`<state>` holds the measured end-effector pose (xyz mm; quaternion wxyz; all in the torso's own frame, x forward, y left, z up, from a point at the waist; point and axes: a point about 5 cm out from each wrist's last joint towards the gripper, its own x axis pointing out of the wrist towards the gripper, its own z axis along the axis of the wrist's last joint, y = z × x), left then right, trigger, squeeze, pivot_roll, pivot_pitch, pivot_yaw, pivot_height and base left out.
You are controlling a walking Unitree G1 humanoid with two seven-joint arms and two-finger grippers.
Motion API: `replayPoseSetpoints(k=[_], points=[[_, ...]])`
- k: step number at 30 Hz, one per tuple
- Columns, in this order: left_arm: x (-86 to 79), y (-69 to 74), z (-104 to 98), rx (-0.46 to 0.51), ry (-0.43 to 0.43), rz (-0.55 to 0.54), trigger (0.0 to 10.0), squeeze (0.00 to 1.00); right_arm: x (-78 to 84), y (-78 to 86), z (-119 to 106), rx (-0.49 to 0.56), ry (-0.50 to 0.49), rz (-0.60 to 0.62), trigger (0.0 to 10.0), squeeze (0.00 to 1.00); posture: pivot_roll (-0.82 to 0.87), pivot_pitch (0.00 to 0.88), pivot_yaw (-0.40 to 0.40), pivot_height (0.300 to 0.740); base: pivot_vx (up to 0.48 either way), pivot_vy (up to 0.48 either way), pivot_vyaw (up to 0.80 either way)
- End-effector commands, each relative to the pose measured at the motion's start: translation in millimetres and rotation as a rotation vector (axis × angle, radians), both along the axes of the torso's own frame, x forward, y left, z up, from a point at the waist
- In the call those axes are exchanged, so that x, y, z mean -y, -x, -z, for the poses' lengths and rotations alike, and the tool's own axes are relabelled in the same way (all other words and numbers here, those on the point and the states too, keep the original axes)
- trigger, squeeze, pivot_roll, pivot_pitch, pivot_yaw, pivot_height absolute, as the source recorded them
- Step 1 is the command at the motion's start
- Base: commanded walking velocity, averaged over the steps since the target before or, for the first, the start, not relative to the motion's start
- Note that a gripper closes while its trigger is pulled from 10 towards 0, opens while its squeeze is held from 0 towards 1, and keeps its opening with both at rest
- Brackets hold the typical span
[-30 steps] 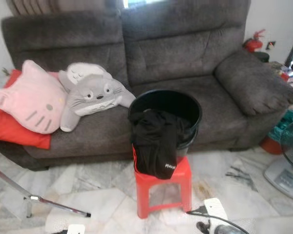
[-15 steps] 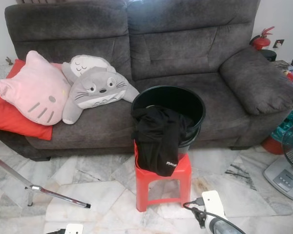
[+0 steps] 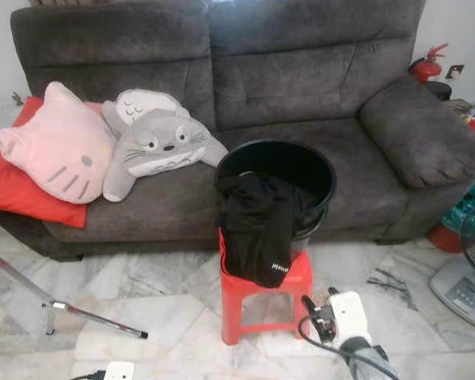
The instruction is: Hang hanger
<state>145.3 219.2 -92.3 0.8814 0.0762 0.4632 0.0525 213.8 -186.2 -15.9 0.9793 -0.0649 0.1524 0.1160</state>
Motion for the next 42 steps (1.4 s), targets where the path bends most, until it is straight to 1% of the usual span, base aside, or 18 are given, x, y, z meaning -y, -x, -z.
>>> replayPoseSetpoints(k=[1,2,3,4,6,8,9,11,14,15,16,18,22,23,30,32,37,42], points=[[-2.7,1.8,0,-0.014,-0.019,0.016,10.0,0.00,-7.7,-2.7,-13,0.053,-0.059,-0.078,10.0,0.22,-0.16,0.000,0.068,0.740,0.000,0.000,0.00],[-2.6,1.5,0,-0.012,-0.019,0.016,10.0,0.00,-8.9,-1.9,-14,0.050,-0.072,-0.095,10.0,0.22,-0.16,0.000,0.068,0.740,0.000,0.000,0.00],[-2.6,0.9,0,-0.008,-0.020,0.016,10.0,0.00,-10.8,-0.3,-18,0.047,-0.099,-0.128,10.0,0.18,-0.16,0.000,0.068,0.740,0.000,0.000,0.00],[-2.6,0.9,0,-0.008,-0.020,0.016,10.0,0.00,-10.8,-0.3,-18,0.047,-0.099,-0.128,10.0,0.18,-0.16,0.000,0.068,0.740,0.000,0.000,0.00],[-2.6,0.0,-1,-0.004,-0.021,0.017,10.0,0.00,-10.0,-2.1,-22,0.049,-0.118,-0.134,10.0,0.06,-0.16,0.000,0.069,0.740,0.000,0.000,0.00],[-2.6,-0.5,-1,-0.002,-0.022,0.017,10.0,0.00,-9.2,-4.0,-24,0.049,-0.129,-0.130,10.0,0.06,-0.16,0.000,0.069,0.740,0.000,0.000,0.00],[-2.4,-1.0,-1,-0.001,-0.022,0.018,10.0,0.00,-10.2,-8.6,-25,0.044,-0.141,-0.133,10.0,0.00,-0.17,0.000,0.069,0.740,0.000,0.000,0.00],[-2.1,-1.6,-1,0.000,-0.022,0.018,10.0,0.00,-11.4,-13.5,-27,0.037,-0.159,-0.140,10.0,0.00,-0.17,0.000,0.069,0.740,0.000,0.000,0.00],[-2.0,-1.7,-1,0.001,-0.023,0.018,10.0,0.00,-11.5,-13.3,-28,0.034,-0.167,-0.145,10.0,0.00,-0.17,0.000,0.069,0.740,0.000,0.000,0.00],[-0.7,-2.0,-1,0.003,-0.021,0.015,10.0,0.00,-13.0,-21.3,-29,0.031,-0.186,-0.135,10.0,0.00,-0.16,0.000,0.067,0.740,0.000,0.000,0.00],[3.3,-1.8,0,0.003,-0.016,0.012,10.0,0.00,-16.3,-34.1,-31,0.019,-0.223,-0.128,10.0,0.00,-0.16,0.000,0.068,0.740,0.000,0.000,0.00],[8.6,-1.7,1,0.003,-0.011,0.009,10.0,0.00,-21.6,-49.9,-35,0.004,-0.266,-0.130,10.0,0.00,-0.16,0.000,0.072,0.740,0.000,0.000,0.00],[14.2,0.2,3,0.001,-0.008,0.009,10.0,0.00,-28.8,-62.9,-38,-0.024,-0.308,-0.148,10.0,0.00,-0.16,0.000,0.068,0.740,0.000,0.000,0.00],[13.2,0.3,2,0.002,-0.010,0.004,10.0,0.00,-33.8,-65.9,-38,-0.040,-0.318,-0.166,10.0,0.00,-0.15,0.000,0.068,0.740,0.000,0.000,0.00],[11.8,3.2,3,0.001,-0.015,0.002,10.0,0.00,-45.8,-68.0,-36,-0.066,-0.365,-0.208,10.0,0.00,-0.14,0.000,0.065,0.740,0.000,0.000,0.00],[12.3,3.6,3,0.001,-0.016,0.003,10.0,0.00,-46.8,-66.9,-36,-0.067,-0.368,-0.215,10.0,0.00,-0.14,0.000,0.066,0.740,0.000,0.000,0.00],[20.7,8.7,6,-0.011,-0.014,0.017,10.0,0.00,-45.7,-56.4,-24,-0.115,-0.363,-0.220,10.0,0.00,-0.15,0.000,0.070,0.740,0.000,0.000,0.00],[16.4,5.5,5,-0.011,-0.011,0.022,10.0,0.00,-43.6,-56.5,-18,-0.149,-0.350,-0.205,10.0,0.00,-0.15,0.000,0.069,0.740,0.000,0.000,0.00]])
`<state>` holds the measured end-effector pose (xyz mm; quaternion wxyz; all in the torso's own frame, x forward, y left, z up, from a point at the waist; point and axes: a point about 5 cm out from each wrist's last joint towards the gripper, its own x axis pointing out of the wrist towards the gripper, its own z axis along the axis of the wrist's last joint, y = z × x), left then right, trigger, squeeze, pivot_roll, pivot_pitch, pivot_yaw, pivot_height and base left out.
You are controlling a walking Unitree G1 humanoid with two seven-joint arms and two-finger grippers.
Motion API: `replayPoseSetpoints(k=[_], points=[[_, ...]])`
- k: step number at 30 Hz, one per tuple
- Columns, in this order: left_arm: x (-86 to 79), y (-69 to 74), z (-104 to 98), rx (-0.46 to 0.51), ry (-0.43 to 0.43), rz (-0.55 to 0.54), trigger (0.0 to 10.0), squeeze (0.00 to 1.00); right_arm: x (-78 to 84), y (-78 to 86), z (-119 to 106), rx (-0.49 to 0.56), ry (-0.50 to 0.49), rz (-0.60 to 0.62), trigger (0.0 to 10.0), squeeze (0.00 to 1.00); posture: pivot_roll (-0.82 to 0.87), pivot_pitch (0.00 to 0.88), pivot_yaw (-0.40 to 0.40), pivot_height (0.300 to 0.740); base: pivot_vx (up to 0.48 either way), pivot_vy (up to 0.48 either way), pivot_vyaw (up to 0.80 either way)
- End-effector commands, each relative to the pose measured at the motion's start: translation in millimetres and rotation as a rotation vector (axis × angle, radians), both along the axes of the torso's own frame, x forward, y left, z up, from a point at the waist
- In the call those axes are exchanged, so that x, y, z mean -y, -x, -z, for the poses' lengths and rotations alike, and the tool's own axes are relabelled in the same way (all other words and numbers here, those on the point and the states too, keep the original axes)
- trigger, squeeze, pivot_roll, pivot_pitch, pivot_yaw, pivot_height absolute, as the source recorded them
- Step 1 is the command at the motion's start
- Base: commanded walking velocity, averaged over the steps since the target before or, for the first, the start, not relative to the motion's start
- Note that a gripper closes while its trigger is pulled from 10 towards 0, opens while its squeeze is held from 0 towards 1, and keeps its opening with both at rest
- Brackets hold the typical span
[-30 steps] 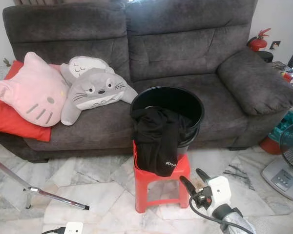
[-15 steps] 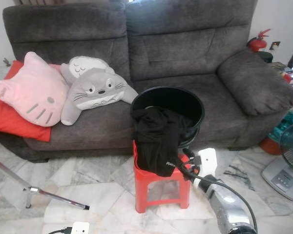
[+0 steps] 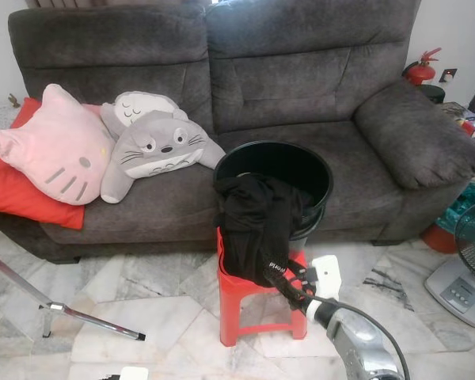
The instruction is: Hang hanger
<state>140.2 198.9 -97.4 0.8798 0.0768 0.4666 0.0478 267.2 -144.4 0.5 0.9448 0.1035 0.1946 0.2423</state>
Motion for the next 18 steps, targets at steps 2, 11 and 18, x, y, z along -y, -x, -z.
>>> replayPoseSetpoints(k=[2,11,18], points=[[-4.1,-0.1,-1,-0.002,-0.014,0.015,10.0,0.00,-1.8,-4.7,-1,-0.003,0.023,-0.006,10.0,0.00,-0.14,0.000,0.069,0.740,0.000,0.000,0.00],[-5.3,-0.6,-1,-0.001,-0.021,0.015,10.0,0.00,-4.4,-16.6,-8,0.015,0.012,0.001,10.0,0.00,-0.14,0.000,0.071,0.740,0.000,0.000,0.00],[-3.8,-1.8,-1,-0.003,-0.026,0.016,10.0,0.00,-11.2,-24.1,-12,0.025,0.021,-0.024,5.1,0.00,-0.14,0.000,0.068,0.740,0.000,0.000,0.00]])
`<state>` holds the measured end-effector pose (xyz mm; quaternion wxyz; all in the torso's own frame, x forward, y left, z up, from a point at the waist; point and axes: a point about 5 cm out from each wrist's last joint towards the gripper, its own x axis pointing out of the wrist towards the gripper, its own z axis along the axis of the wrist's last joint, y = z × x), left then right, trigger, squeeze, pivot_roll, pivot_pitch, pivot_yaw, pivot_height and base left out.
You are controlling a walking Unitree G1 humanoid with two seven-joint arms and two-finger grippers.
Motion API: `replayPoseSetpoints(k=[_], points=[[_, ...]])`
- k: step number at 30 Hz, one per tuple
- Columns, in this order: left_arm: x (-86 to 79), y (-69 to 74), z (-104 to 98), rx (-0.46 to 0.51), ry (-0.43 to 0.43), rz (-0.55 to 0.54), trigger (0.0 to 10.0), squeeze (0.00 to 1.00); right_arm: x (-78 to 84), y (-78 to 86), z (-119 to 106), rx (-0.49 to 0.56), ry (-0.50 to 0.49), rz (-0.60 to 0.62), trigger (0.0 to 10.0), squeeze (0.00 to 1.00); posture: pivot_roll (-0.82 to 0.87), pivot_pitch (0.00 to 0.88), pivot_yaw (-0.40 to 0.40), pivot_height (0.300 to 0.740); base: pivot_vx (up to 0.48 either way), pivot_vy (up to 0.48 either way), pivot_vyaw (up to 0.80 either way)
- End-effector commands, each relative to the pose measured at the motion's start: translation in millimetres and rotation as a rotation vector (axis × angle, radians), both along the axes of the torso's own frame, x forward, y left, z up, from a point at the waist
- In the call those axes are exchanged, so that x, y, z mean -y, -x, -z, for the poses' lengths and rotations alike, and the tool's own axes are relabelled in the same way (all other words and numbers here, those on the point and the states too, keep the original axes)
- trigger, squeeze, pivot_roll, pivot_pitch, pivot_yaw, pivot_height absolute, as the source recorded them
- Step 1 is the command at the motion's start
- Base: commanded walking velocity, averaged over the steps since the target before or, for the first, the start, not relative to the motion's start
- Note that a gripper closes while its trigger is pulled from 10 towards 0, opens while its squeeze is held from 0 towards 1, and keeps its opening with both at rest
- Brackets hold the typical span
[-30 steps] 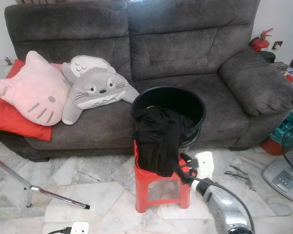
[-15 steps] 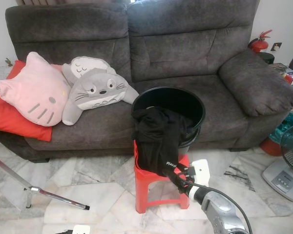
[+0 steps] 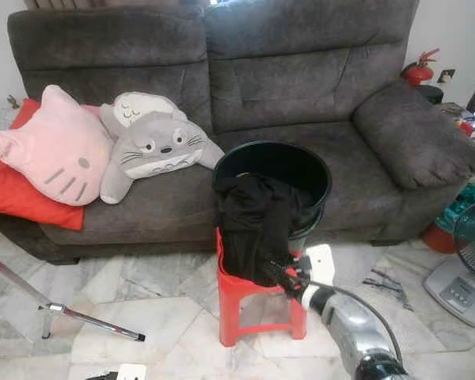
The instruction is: Hang hanger
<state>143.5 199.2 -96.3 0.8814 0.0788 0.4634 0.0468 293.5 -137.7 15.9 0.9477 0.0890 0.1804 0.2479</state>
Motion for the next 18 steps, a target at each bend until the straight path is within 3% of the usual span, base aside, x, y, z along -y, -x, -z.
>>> replayPoseSetpoints(k=[1,2,3,4,18], points=[[-3.3,1.3,0.1,-0.010,-0.023,0.011,10.0,0.00,-4.5,2.1,3.2,-0.013,-0.002,-0.008,3.7,0.00,-0.13,0.000,0.067,0.740,0.000,0.000,0.00],[-3.2,1.2,0.1,-0.010,-0.022,0.011,10.0,0.00,-4.5,2.1,3.3,-0.013,-0.004,-0.005,1.5,0.00,-0.13,0.000,0.067,0.740,0.000,0.000,0.00],[-3.0,1.1,0.1,-0.010,-0.021,0.011,10.0,0.00,-4.6,2.1,3.5,-0.015,-0.003,-0.005,0.4,0.00,-0.13,0.000,0.067,0.740,0.000,0.000,0.00],[-2.7,1.2,0.2,-0.011,-0.020,0.011,10.0,0.00,-5.1,2.5,4.0,-0.016,-0.002,-0.007,0.0,0.00,-0.13,0.000,0.067,0.740,0.000,0.000,0.00],[-2.7,1.0,0.3,-0.014,-0.016,0.018,10.0,0.00,-7.6,6.0,8.3,-0.025,0.000,-0.017,0.0,0.00,-0.13,0.000,0.068,0.740,0.000,0.000,0.00]])
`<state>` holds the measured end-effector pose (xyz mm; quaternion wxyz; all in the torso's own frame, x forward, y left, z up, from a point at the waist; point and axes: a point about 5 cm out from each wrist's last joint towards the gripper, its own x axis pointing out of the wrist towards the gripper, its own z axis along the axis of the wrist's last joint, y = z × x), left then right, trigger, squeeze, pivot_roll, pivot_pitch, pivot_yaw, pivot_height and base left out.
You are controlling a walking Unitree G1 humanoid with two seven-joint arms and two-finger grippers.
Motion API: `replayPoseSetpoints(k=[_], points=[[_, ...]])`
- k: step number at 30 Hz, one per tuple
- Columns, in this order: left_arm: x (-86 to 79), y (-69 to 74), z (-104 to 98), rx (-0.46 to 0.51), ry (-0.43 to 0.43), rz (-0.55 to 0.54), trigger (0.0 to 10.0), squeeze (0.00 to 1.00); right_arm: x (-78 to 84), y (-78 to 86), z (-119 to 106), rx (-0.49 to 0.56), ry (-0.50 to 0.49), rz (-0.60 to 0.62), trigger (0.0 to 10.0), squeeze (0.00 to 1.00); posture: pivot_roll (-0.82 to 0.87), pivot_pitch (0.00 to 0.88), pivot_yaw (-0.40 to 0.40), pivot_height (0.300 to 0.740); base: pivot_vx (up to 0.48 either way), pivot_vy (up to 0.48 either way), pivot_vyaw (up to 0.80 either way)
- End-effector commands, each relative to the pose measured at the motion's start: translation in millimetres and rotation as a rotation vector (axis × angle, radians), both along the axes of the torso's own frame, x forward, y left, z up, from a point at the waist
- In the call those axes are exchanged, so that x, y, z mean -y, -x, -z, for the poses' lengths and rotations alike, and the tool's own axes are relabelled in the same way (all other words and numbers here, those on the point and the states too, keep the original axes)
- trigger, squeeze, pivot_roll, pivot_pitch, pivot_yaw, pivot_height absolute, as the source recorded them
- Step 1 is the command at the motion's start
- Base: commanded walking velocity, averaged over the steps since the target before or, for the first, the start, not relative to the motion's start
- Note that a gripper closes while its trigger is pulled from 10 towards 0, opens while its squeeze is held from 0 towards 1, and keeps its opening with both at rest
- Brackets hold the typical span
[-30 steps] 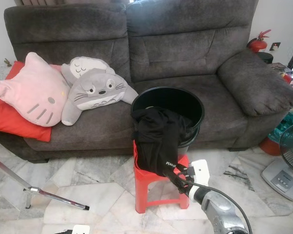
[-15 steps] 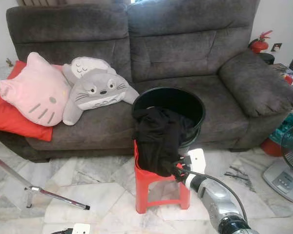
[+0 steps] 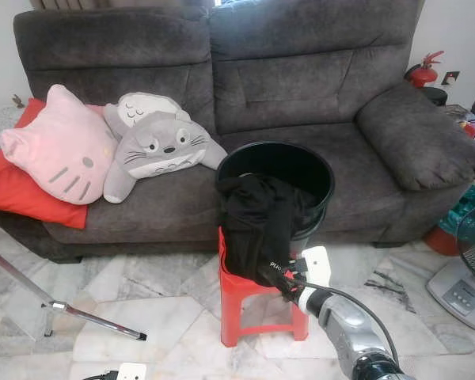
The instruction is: Hang hanger
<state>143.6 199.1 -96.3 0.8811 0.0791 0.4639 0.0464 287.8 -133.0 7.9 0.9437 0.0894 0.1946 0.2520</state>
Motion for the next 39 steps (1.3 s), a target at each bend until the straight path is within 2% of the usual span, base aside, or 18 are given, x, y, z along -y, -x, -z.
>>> replayPoseSetpoints(k=[1,29,30,32,33,39], points=[[-2.8,1.2,0,-0.013,-0.016,0.017,10.0,0.00,-2.9,0.4,0,0.003,-0.004,-0.004,0.0,0.00,-0.13,0.000,0.068,0.740,0.000,0.000,0.00],[-2.7,1.2,0,-0.013,-0.016,0.017,10.0,0.00,-3.3,0.7,1,0.003,-0.004,-0.005,0.0,0.00,-0.13,0.000,0.068,0.740,0.000,0.000,0.00],[-3.2,0.3,0,-0.014,-0.017,0.019,10.0,0.00,-0.2,3.1,1,0.000,-0.050,0.049,10.0,0.00,-0.14,0.000,0.071,0.740,0.000,0.000,0.00],[-4.1,-1.2,-1,-0.013,-0.019,0.024,10.0,0.00,5.4,9.8,4,-0.020,-0.151,0.127,10.0,0.00,-0.14,0.000,0.072,0.740,0.000,0.000,0.00],[-4.1,-1.4,-1,-0.013,-0.020,0.024,10.0,0.00,5.4,11.1,5,-0.028,-0.166,0.125,10.0,0.00,-0.14,0.000,0.072,0.740,0.000,0.000,0.00],[-4.5,-1.9,-1,-0.011,-0.022,0.026,10.0,0.00,7.3,11.1,6,-0.039,-0.176,0.132,10.0,0.00,-0.14,0.000,0.074,0.740,0.000,0.000,0.00]])
